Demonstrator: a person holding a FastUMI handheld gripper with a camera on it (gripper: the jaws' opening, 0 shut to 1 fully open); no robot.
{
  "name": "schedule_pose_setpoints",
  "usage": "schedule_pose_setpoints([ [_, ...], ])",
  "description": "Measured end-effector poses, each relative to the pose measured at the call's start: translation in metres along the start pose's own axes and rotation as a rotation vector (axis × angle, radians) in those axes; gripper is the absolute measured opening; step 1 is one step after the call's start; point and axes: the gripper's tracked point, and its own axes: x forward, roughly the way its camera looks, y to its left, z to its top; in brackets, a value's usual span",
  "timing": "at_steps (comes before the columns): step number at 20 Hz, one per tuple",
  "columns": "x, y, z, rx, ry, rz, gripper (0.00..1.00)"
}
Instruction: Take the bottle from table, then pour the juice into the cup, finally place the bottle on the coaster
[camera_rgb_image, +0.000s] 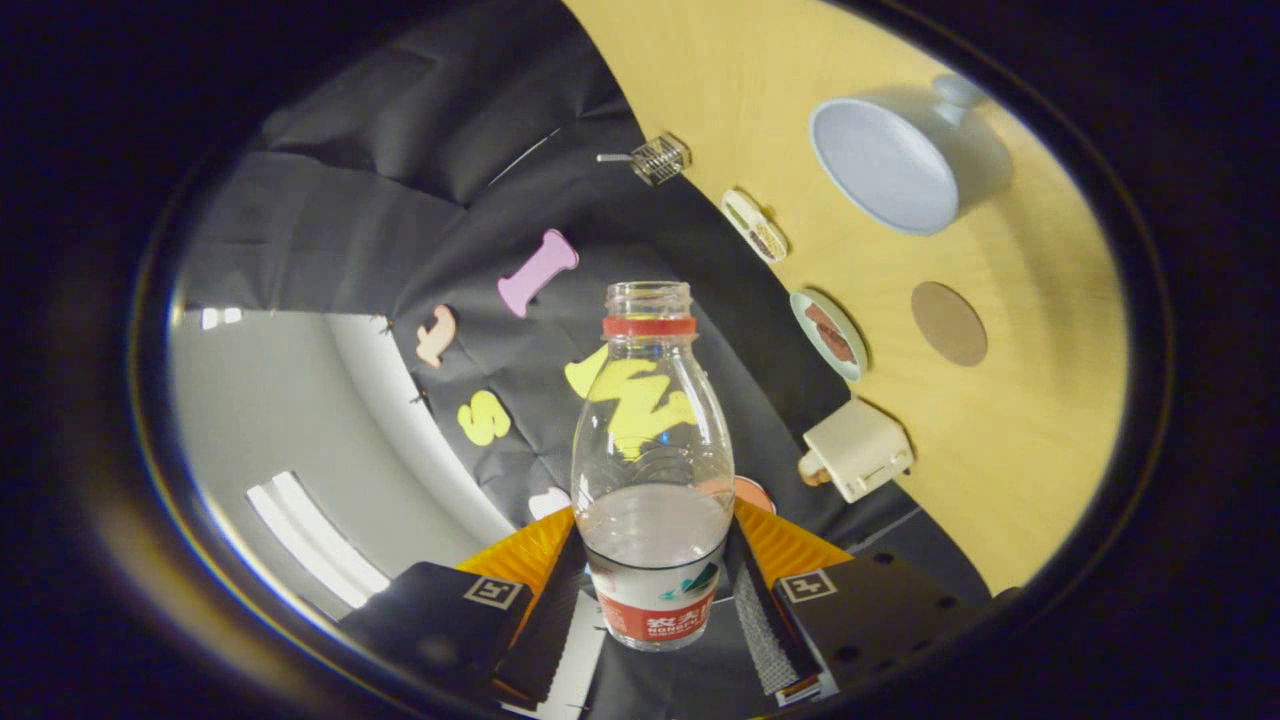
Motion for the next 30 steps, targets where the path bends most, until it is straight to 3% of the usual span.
schedule_pose_setpoints([
  [9, -0.012, -0.008, -0.023, -0.579, 0.123, -0.164, 0.78],
  [22, 0.004, -0.020, -0.014, -1.427, 0.302, -0.418, 0.79],
  [30, 0.036, -0.030, -0.010, -1.785, 0.291, -0.420, 0.80],
])
